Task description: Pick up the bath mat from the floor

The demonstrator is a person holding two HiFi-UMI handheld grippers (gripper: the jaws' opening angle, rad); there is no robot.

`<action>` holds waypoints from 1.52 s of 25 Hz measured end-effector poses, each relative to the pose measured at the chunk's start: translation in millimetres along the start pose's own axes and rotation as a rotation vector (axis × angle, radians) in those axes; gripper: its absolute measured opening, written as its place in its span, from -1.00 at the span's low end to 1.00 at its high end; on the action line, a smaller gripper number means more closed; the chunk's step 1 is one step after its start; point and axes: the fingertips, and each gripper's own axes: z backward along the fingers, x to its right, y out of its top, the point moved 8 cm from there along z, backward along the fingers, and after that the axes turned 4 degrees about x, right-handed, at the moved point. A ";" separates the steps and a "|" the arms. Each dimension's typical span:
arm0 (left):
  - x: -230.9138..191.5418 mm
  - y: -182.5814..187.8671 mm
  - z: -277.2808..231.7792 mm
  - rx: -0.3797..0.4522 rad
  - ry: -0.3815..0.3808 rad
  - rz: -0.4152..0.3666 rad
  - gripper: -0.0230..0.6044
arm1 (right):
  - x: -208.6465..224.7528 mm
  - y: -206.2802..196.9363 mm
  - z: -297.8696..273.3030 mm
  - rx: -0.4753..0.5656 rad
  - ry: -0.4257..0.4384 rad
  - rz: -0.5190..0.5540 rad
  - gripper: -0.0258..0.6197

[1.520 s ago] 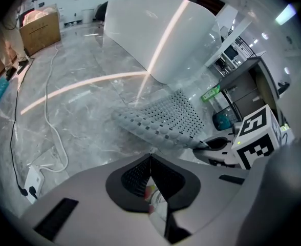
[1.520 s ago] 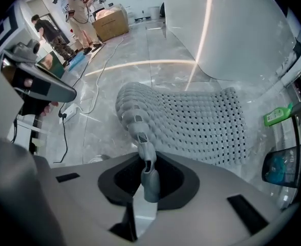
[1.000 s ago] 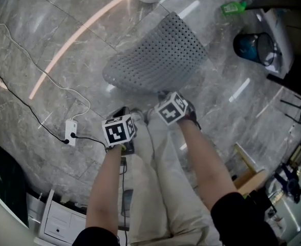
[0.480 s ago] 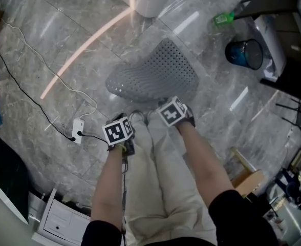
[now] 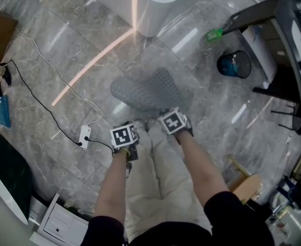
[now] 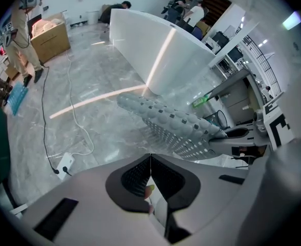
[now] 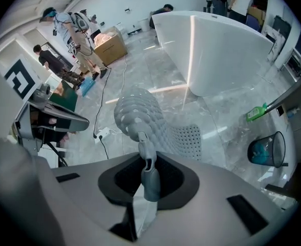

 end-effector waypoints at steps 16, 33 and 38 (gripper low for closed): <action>42.0 -7.4 112.2 0.081 -0.034 -0.043 -0.92 | -26.8 -15.8 119.3 0.081 0.016 -0.119 -0.75; 64.8 -10.7 185.9 0.152 -0.090 -0.142 -0.92 | -78.9 -37.8 196.6 0.265 0.085 -0.242 -0.76; 67.3 -11.4 195.3 0.189 -0.098 -0.151 -0.92 | -81.2 -24.8 218.5 0.334 0.104 -0.214 -0.76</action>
